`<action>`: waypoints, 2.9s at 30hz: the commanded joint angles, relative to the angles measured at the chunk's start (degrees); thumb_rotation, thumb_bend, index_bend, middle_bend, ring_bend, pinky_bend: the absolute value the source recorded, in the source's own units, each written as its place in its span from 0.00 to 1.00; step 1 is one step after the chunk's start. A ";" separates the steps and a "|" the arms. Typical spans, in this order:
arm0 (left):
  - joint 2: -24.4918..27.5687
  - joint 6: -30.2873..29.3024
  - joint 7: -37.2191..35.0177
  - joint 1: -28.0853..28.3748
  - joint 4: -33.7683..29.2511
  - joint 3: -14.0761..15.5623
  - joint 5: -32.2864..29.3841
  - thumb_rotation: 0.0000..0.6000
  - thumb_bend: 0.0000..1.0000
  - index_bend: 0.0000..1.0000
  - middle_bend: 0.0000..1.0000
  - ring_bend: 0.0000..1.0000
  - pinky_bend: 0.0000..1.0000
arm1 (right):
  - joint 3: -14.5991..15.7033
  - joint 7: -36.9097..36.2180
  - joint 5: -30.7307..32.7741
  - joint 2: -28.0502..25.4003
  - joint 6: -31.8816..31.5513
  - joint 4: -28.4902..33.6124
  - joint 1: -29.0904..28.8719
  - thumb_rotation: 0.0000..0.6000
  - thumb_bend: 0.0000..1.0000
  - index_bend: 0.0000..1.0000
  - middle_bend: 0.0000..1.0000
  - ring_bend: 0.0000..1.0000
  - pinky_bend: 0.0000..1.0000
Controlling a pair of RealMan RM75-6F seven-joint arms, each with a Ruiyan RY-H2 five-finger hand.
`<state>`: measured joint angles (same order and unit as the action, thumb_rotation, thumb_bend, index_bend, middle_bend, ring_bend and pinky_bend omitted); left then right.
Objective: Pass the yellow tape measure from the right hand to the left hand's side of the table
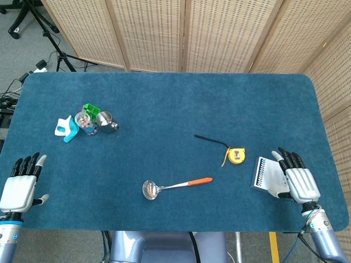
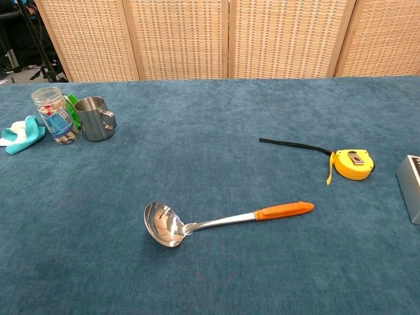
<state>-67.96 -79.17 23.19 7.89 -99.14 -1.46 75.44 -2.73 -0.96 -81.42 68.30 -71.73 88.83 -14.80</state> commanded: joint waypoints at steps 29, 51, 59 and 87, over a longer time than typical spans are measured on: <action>1.40 -1.08 -0.84 -0.43 -1.77 0.18 1.23 1.00 0.03 0.00 0.00 0.00 0.00 | -1.51 4.30 0.61 -0.04 2.89 3.27 -2.39 1.00 0.04 0.00 0.00 0.00 0.00; 1.47 -1.06 -1.66 -0.44 -1.87 0.19 1.67 1.00 0.03 0.00 0.00 0.00 0.00 | -9.53 18.32 26.54 10.93 20.87 -2.32 -17.47 1.00 0.05 0.12 0.00 0.00 0.00; 1.27 -1.22 -1.69 -0.49 -1.78 0.25 1.96 1.00 0.03 0.00 0.00 0.00 0.00 | -9.02 16.93 28.25 12.94 22.96 -6.93 -18.97 1.00 0.05 0.15 0.00 0.00 0.00; 1.01 -1.13 -0.97 -0.48 -1.90 0.33 1.88 1.00 0.03 0.00 0.00 0.00 0.00 | -7.54 12.10 26.81 15.60 26.05 -12.74 -20.46 1.00 0.10 0.22 0.03 0.00 0.01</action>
<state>-66.95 -80.29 22.22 7.41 -101.05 -1.13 77.33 -10.31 11.17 -54.58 83.69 -45.84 76.36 -35.10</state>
